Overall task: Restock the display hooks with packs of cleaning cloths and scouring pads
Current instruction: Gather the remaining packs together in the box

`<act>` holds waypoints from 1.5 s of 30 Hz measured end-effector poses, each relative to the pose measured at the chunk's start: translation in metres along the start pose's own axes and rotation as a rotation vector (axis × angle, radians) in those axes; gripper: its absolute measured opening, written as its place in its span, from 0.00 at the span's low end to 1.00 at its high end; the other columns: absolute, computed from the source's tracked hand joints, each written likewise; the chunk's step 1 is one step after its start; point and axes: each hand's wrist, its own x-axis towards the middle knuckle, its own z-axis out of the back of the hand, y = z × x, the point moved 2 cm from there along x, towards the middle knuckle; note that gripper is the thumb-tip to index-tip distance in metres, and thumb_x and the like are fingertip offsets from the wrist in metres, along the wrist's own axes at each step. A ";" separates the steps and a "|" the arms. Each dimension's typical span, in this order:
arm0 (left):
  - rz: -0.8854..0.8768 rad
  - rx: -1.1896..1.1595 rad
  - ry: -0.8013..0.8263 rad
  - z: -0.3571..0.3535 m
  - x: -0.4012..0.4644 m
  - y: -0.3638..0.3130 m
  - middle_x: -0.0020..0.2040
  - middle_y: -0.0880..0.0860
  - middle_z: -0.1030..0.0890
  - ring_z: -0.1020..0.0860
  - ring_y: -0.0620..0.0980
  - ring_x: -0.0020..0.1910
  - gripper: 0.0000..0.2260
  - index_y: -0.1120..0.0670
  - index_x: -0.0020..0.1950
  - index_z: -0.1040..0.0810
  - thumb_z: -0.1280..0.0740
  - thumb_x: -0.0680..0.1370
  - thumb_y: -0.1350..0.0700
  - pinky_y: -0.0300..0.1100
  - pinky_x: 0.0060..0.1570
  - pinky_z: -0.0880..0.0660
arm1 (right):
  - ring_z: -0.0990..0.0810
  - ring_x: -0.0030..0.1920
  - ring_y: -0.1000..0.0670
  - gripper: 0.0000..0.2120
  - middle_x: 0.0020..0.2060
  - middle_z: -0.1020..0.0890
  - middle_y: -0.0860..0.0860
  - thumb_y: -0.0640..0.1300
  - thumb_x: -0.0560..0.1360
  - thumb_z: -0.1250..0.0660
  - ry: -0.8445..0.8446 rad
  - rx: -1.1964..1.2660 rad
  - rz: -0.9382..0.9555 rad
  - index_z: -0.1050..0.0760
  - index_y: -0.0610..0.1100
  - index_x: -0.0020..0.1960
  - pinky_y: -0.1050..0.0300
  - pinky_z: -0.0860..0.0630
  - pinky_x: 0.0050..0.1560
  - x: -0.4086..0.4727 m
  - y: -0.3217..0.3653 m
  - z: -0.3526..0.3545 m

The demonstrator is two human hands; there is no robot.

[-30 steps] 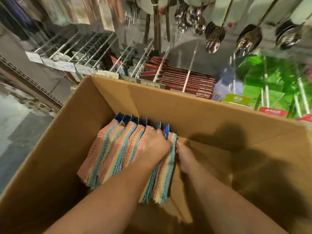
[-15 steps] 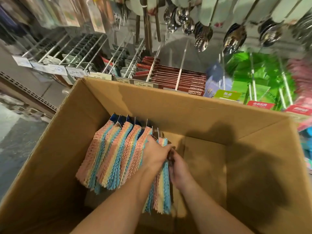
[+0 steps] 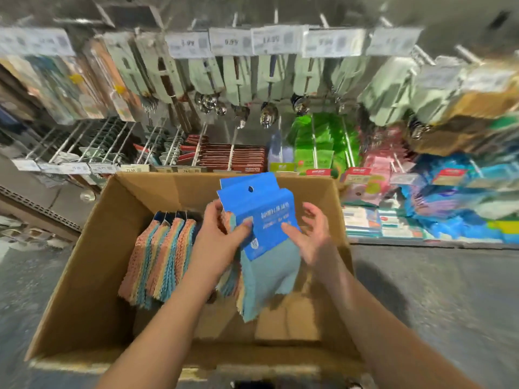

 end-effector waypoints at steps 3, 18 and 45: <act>-0.063 -0.068 0.135 -0.043 -0.027 -0.046 0.56 0.41 0.16 0.18 0.46 0.57 0.22 0.40 0.62 0.26 0.26 0.69 0.47 0.56 0.60 0.22 | 0.26 0.67 0.53 0.32 0.68 0.25 0.54 0.49 0.68 0.22 0.157 0.218 -0.050 0.33 0.62 0.66 0.53 0.23 0.61 -0.022 0.024 0.063; -0.179 -0.152 0.634 -0.470 -0.214 -0.182 0.51 0.50 0.18 0.17 0.41 0.42 0.16 0.52 0.64 0.30 0.31 0.79 0.63 0.34 0.43 0.21 | 0.19 0.60 0.47 0.43 0.61 0.18 0.48 0.60 0.58 0.18 -0.204 0.513 0.141 0.29 0.48 0.68 0.49 0.21 0.58 -0.198 0.054 0.514; -0.279 -0.386 0.983 -0.996 -0.199 -0.373 0.45 0.52 0.13 0.15 0.48 0.39 0.12 0.58 0.59 0.24 0.31 0.78 0.55 0.39 0.34 0.21 | 0.14 0.43 0.58 0.10 0.49 0.13 0.56 0.45 0.79 0.35 -0.697 0.616 0.390 0.23 0.50 0.60 0.60 0.20 0.39 -0.137 0.139 1.013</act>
